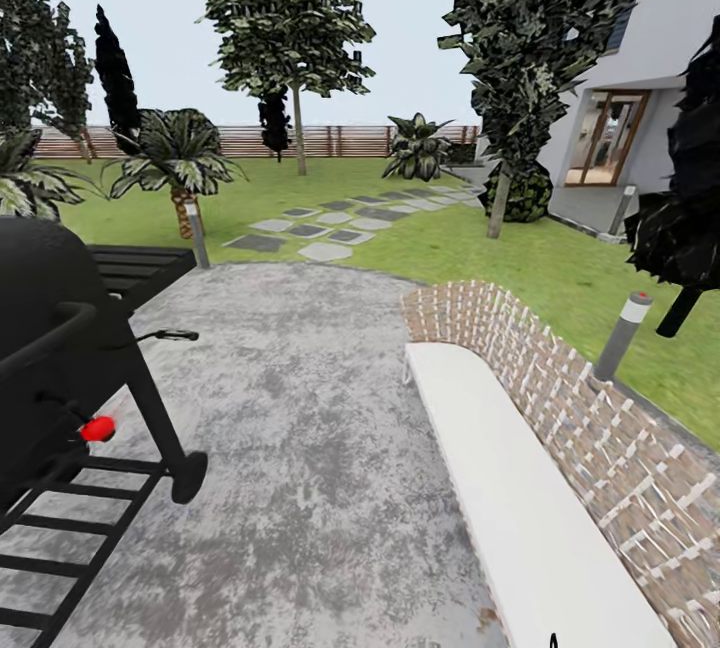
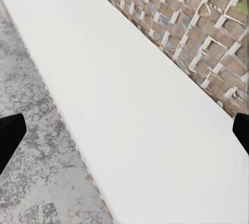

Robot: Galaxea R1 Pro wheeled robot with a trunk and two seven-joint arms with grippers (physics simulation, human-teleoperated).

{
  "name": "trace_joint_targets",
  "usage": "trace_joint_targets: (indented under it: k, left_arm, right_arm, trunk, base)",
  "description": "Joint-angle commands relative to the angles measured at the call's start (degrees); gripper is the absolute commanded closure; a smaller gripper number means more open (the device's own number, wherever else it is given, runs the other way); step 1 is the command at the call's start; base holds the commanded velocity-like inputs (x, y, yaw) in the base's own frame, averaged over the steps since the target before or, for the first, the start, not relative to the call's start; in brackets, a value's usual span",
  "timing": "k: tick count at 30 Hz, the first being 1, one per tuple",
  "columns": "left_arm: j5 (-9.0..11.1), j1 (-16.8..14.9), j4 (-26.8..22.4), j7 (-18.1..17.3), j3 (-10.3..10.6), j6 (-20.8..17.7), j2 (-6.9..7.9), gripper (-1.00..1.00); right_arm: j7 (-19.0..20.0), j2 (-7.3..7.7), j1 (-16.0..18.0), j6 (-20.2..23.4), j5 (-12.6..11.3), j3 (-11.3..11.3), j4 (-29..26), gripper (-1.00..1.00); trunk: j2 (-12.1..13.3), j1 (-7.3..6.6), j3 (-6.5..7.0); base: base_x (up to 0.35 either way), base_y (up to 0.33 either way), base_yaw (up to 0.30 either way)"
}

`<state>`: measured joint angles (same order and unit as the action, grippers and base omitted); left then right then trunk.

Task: Take the three Easter eggs out of the wicker basket on the lawn in the garden, then place them on the lawn next to a single tree (choose any tree) so that all three eggs are next to the same tree and none are left in the basket.

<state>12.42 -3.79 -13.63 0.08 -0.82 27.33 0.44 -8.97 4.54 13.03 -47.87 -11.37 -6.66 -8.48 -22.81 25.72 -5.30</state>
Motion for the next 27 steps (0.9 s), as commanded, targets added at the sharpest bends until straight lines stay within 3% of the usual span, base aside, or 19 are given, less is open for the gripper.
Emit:
trace_joint_targets:
  k: [1, 9, 27]
  left_arm:
    - [0.1, 0.0, 0.0, 0.0, -0.1, 0.2, 0.00, -1.00]
    - [0.1, -0.1, 0.0, 0.0, -0.1, 0.1, 0.00, -1.00]
    - [0.1, 0.0, 0.0, 0.0, -0.1, 0.1, 0.00, -1.00]
  right_arm:
    - [0.0, -0.02, 0.1, -0.2, -0.1, 0.0, 0.0, -1.00]
    - [-0.1, -0.13, 0.1, -0.1, 0.4, 0.2, 0.1, -1.00]
    - [0.0, -0.15, 0.1, -0.3, 0.6, 0.6, 0.2, -1.00]
  trunk:
    - [-0.1, 0.06, -0.14]
    - [-0.1, 0.06, -0.45]
    - [-0.1, 0.06, -0.49]
  base:
    - [0.332, 0.081, -0.264]
    - [0.333, 0.099, -0.143]
    - [0.333, 0.074, -0.007]
